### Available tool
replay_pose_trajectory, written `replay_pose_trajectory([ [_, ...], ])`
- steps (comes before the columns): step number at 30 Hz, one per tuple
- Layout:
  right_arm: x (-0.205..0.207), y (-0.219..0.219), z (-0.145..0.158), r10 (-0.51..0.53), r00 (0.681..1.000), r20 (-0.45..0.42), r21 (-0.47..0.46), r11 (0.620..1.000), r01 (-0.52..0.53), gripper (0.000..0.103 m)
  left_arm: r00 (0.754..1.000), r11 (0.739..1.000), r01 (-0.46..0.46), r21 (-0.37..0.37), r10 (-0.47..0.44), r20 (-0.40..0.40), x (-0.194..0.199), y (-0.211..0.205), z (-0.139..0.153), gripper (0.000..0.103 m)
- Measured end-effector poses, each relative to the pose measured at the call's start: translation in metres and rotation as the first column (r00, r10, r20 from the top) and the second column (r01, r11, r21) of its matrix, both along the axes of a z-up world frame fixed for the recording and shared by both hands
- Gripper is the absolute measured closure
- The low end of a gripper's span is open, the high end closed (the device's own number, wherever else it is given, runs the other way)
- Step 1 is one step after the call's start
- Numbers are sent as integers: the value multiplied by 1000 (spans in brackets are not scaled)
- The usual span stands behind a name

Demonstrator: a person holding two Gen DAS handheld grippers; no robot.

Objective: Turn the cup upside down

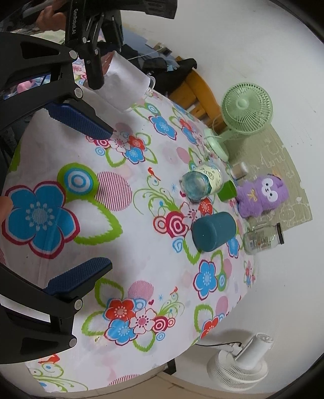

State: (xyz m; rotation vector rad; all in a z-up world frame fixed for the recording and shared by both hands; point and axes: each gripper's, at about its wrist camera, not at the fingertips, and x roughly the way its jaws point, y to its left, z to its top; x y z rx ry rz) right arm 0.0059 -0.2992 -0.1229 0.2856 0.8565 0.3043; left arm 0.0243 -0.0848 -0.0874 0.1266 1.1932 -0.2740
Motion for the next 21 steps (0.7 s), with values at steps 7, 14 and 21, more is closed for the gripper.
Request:
replay_pose_trajectory([
  [7, -1, 6, 4, 15, 1000, 8, -13, 1000, -15, 6, 990, 998, 42, 55, -35, -136, 9, 5, -4, 32],
  [14, 0, 14, 4, 35, 999, 6, -22, 999, -35, 6, 943, 993, 112, 47, -91, -321, 14, 5, -12, 32],
  [21, 4, 12, 4, 31, 1000, 3, -27, 999, -31, 7, 871, 990, 142, 2, -124, -476, 27, 5, -32, 32],
])
